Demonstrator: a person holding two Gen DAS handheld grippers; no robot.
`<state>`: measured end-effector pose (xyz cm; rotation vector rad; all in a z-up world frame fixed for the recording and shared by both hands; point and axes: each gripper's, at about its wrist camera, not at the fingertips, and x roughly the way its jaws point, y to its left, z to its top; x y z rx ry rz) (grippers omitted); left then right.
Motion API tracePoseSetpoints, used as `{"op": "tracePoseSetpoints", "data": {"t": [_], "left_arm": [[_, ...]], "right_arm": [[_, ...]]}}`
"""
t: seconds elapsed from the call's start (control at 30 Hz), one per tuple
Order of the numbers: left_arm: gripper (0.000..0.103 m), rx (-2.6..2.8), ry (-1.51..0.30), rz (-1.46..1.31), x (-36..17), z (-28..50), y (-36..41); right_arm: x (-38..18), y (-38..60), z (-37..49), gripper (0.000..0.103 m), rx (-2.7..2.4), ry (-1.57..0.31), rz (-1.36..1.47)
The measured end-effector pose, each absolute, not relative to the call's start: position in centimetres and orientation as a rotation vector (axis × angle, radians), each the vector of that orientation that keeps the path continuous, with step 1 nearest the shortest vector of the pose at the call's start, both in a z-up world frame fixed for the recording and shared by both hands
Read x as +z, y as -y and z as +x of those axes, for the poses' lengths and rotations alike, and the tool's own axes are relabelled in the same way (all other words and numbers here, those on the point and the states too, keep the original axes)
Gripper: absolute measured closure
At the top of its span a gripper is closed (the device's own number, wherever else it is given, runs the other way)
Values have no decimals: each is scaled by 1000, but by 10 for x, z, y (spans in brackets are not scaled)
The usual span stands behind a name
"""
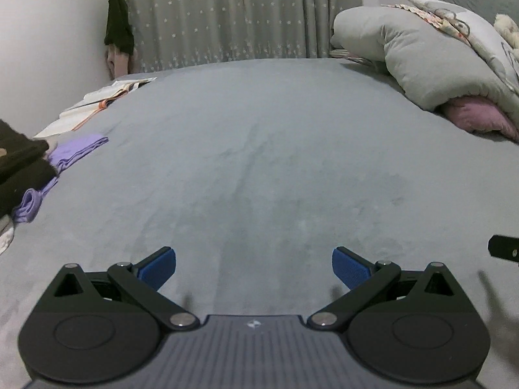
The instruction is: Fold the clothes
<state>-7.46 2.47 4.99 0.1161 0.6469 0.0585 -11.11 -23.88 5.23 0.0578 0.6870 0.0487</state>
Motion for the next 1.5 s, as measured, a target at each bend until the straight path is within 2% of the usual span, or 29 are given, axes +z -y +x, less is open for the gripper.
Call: {"op": "tracePoseSetpoints", "data": {"t": [0.3,0.4,1.5], "left_arm": [[1,73,-598,138,29,-58,-37],[0,80,-611,147,17,-51,-39],[0,43,-633,46,11,-38,-50]], "right_arm": [[27,235,-92,9,-27,-639,11],[19,235,-84,0,-43,-656,-7],[12,245,-83,0,-24,-661,49]]}}
